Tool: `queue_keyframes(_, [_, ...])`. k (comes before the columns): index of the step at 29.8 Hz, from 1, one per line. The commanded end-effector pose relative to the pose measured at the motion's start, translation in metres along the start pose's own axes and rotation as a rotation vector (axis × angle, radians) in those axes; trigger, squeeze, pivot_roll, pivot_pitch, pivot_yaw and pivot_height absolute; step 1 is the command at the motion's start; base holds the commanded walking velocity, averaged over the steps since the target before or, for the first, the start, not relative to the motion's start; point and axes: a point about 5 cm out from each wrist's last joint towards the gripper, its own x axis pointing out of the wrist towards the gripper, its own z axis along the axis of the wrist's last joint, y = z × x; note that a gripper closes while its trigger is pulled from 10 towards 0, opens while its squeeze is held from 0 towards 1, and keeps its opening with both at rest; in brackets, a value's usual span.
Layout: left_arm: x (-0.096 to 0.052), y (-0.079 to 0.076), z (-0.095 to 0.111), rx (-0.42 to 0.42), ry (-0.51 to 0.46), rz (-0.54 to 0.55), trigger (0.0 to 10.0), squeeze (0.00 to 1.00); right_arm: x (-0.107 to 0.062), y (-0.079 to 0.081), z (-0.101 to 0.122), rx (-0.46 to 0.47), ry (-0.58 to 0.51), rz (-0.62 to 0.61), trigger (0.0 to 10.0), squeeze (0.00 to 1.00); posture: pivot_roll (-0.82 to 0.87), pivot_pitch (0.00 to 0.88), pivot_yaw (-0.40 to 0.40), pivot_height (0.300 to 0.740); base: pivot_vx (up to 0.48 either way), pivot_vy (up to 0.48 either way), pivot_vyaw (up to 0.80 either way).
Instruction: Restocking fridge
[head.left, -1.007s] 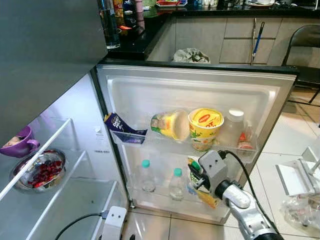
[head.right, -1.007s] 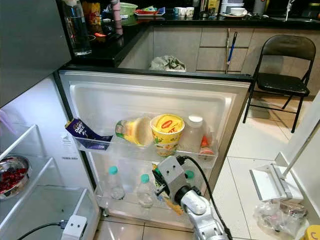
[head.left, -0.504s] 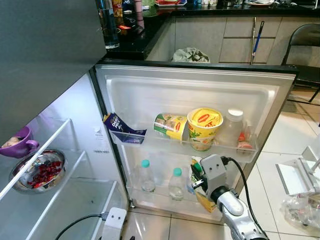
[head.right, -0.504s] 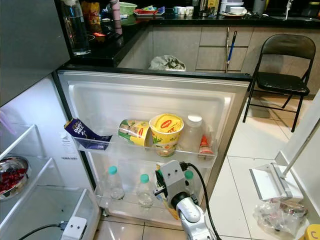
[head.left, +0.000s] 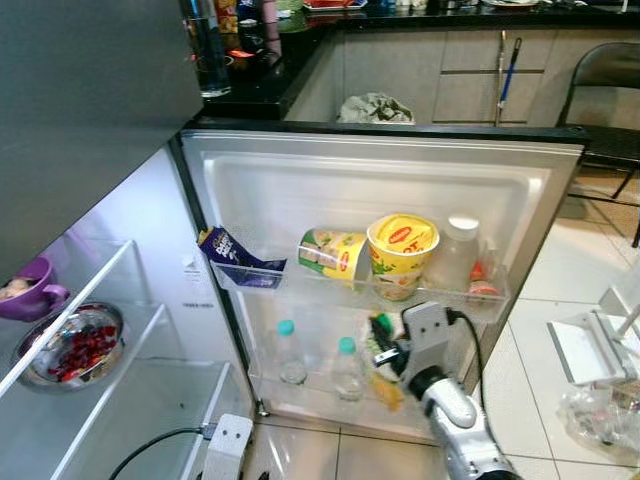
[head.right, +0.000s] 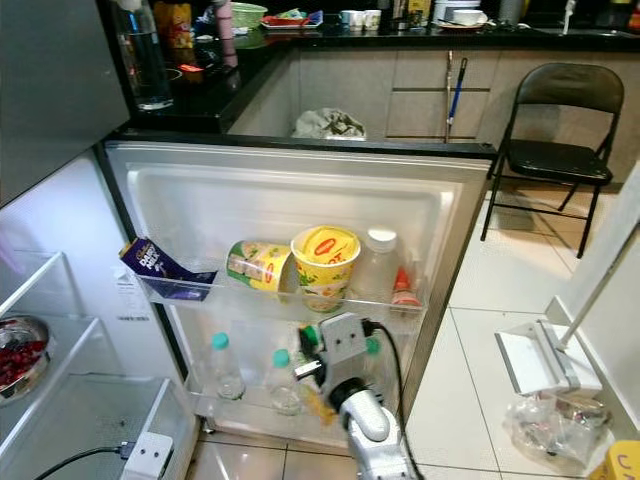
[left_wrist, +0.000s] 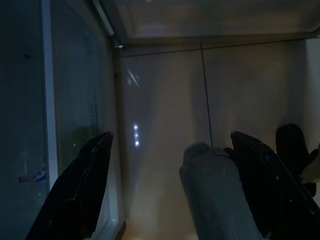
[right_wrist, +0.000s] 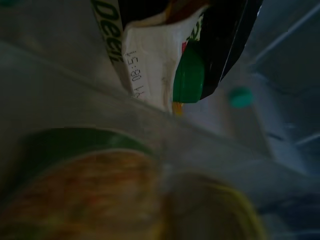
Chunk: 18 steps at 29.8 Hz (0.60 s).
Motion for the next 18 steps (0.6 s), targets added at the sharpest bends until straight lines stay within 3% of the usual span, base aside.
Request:
queue_keyframes(1, [-0.004,0.007,-0.007,0.023,0.029,0.008,10.0,0.0,0.009,0.01,0.014,-0.005,-0.08,0.05,10.0,0.0,-0.09,0.151,0.035,0.626,0.0,0.0,0.0])
queue_keyframes(3, [-0.004,0.007,-0.007,0.026,0.03,0.008,10.0,0.0,0.015,0.028,0.012,0.027,-0.079,0.112,10.0,0.0,-0.08,0.151,0.033,0.626,0.0,0.0,0.0])
queue_keyframes(9, [-0.005,0.007,-0.009,0.027,0.031,0.009,10.0,0.0,0.016,0.03,0.008,0.031,-0.059,0.134,10.0,0.0,-0.07,0.154,0.027,0.626,0.0,0.0,0.0])
queue_keyframes(14, [-0.006,0.008,-0.01,0.027,0.032,0.012,10.0,0.0,0.012,0.017,0.006,-0.004,-0.038,0.119,10.0,0.0,-0.08,0.157,0.029,0.626,0.0,0.0,0.0])
queue_keyframes(15, [-0.006,0.008,-0.011,0.028,0.034,0.01,10.0,0.0,0.005,0.002,0.001,-0.045,0.006,0.106,10.0,0.0,-0.08,0.161,0.034,0.626,0.0,0.0,0.0])
queue_keyframes(18, [-0.006,0.007,-0.011,0.031,0.036,0.007,10.0,0.0,-0.002,-0.012,-0.004,-0.071,0.04,0.089,10.0,0.0,-0.08,0.162,0.039,0.626,0.0,0.0,0.0])
